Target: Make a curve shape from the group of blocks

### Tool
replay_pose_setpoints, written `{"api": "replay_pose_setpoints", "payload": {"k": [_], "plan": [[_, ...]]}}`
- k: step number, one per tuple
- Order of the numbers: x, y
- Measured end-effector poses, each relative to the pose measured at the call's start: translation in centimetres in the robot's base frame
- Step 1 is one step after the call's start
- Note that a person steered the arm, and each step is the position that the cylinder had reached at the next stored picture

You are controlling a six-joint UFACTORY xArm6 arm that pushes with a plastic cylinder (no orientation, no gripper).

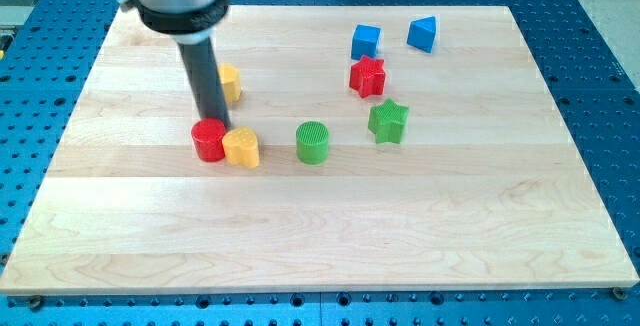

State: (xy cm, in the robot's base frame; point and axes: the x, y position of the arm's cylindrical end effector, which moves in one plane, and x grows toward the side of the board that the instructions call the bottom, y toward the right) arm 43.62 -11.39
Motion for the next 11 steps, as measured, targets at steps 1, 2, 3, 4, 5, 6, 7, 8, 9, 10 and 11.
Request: {"api": "replay_pose_setpoints", "payload": {"k": [1, 2, 3, 4, 5, 6, 7, 8, 9, 10, 11], "plan": [[2.3, -2.9], [1.9, 1.9], [0.5, 6.4], [-0.8, 9.0], [-0.6, 9.8], [0.6, 7.9], [3.2, 6.9], [5.5, 6.2], [4.6, 9.5], [2.9, 9.7], [1.4, 10.2]]}}
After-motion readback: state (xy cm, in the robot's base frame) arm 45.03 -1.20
